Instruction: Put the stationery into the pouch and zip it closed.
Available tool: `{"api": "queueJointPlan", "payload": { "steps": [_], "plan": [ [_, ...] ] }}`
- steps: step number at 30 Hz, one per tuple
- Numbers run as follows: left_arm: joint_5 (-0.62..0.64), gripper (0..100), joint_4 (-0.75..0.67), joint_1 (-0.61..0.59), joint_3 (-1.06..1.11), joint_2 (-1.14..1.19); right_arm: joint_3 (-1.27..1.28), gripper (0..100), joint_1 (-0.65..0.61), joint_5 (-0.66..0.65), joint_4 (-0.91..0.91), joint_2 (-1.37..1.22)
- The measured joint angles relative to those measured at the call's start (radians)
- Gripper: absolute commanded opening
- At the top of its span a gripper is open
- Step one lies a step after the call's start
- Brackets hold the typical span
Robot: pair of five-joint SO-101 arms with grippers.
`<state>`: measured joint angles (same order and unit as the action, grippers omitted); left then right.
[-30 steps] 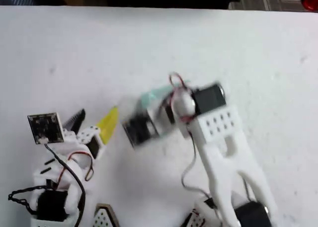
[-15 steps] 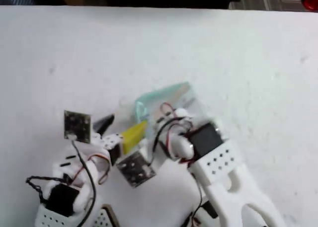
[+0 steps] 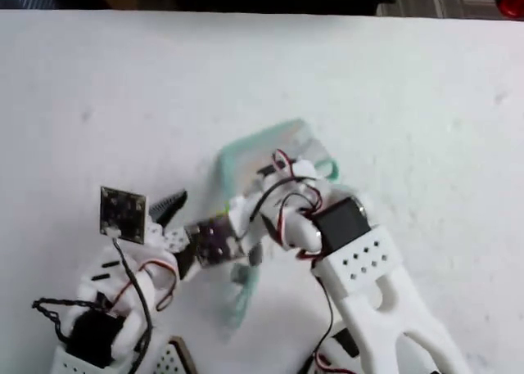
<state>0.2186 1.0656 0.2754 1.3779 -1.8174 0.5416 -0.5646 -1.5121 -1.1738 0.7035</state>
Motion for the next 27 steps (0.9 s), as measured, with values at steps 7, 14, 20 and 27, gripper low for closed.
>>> {"api": "queueJointPlan", "payload": {
  "steps": [7,14,20,27],
  "plan": [
    [0.000,32,0.017,-0.044,-0.043,0.000,0.043,1.8,0.008,0.178,0.152,-0.002],
    [-0.002,32,0.034,-0.087,-0.060,0.000,0.146,1.8,0.000,0.232,0.238,0.003],
    [-0.003,32,-0.017,-0.025,-0.046,0.000,0.146,1.8,0.000,0.350,0.239,0.003],
    [-0.003,32,-0.034,-0.011,-0.040,0.002,0.149,1.8,-0.015,0.470,0.239,0.048]
  ]
}}
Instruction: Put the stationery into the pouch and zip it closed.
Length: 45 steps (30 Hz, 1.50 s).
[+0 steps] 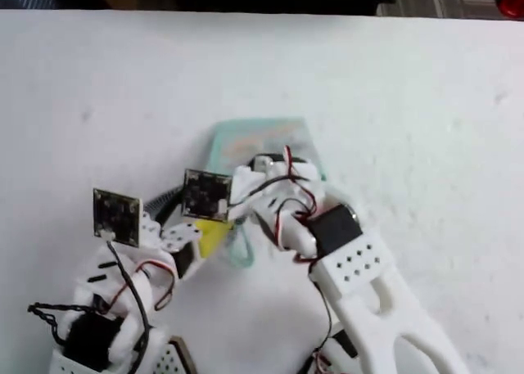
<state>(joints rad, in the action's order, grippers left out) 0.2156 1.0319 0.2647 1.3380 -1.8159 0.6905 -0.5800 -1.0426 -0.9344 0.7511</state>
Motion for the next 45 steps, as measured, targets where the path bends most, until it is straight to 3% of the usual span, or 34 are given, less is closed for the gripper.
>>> {"api": "queueJointPlan", "payload": {
  "steps": [4,9,13,17,22,33,41,45],
  "plan": [
    [-0.034,32,0.052,0.000,-0.074,0.000,0.000,1.8,-0.003,0.068,0.023,0.057],
    [-0.249,32,0.163,-0.009,-0.207,-0.002,0.000,1.8,-0.003,0.098,0.020,0.094],
    [-0.420,32,0.176,-0.129,-0.245,-0.002,0.000,1.8,-0.003,0.100,-0.003,0.141],
    [-0.491,37,0.178,-0.212,-0.262,-0.002,0.000,1.8,-0.005,0.103,-0.011,0.213],
    [-0.509,37,0.178,-0.210,-0.311,-0.002,-0.058,1.8,-0.064,0.104,-0.155,0.279],
    [-0.548,37,0.178,0.015,-0.330,-0.002,-0.402,1.8,-0.272,0.008,-0.514,0.296],
    [-0.523,37,0.178,0.037,-0.330,-0.002,-0.416,1.8,-0.316,-0.106,-0.572,0.307],
    [-0.488,37,0.178,0.104,-0.330,-0.002,-0.416,1.8,-0.362,-0.135,-0.572,0.307]
  ]
}}
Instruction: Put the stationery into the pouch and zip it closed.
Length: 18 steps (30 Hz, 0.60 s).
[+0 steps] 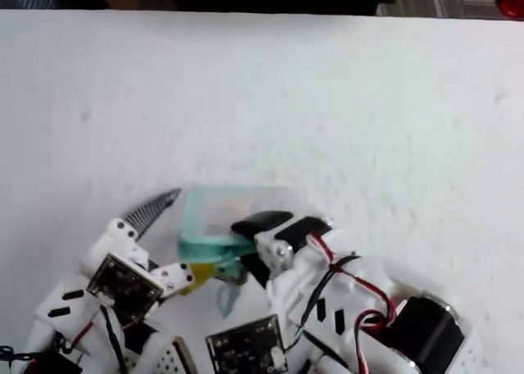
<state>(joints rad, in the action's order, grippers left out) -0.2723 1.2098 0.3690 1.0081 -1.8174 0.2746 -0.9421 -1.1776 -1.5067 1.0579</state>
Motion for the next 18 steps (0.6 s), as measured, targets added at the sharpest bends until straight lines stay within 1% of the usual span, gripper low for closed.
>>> {"api": "queueJointPlan", "payload": {
  "steps": [5,8,14,18],
  "plan": [
    [0.038,36,0.000,0.121,0.002,0.000,0.000,1.8,-0.032,0.000,0.000,-0.026],
    [0.043,27,0.000,0.161,0.018,0.000,0.000,1.8,-0.028,0.000,0.009,-0.032],
    [0.043,2,0.000,0.209,0.031,0.000,-0.002,1.8,-0.023,-0.002,0.040,-0.048],
    [0.043,2,0.002,0.233,0.037,0.005,-0.003,1.8,0.014,-0.006,0.060,-0.081]
  ]
}}
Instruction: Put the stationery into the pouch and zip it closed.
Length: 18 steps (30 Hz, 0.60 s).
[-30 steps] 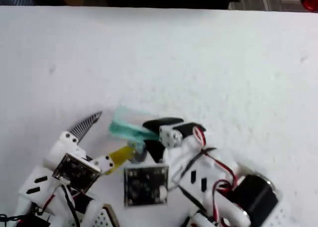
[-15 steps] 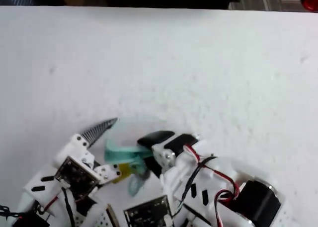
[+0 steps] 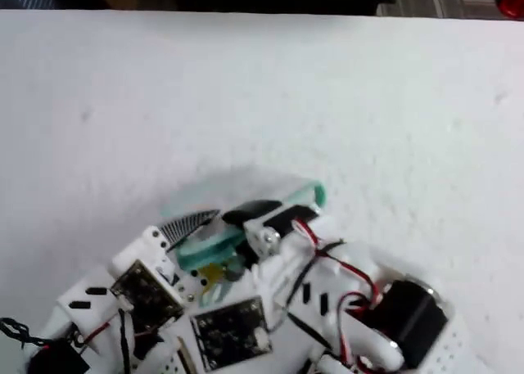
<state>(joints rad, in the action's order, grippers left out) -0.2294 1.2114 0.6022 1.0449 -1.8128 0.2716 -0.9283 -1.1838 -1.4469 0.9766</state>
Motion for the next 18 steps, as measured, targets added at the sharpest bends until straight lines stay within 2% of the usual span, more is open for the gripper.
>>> {"api": "queueJointPlan", "payload": {
  "steps": [7,13,18],
  "plan": [
    [0.000,2,0.000,0.000,0.008,0.015,0.006,3.3,0.029,0.000,0.005,-0.020],
    [0.000,2,0.002,-0.005,0.008,0.015,0.015,20.4,0.080,0.000,0.020,-0.018],
    [0.006,2,-0.075,-0.008,0.083,0.012,0.017,24.1,0.167,0.051,0.028,-0.020]
  ]
}}
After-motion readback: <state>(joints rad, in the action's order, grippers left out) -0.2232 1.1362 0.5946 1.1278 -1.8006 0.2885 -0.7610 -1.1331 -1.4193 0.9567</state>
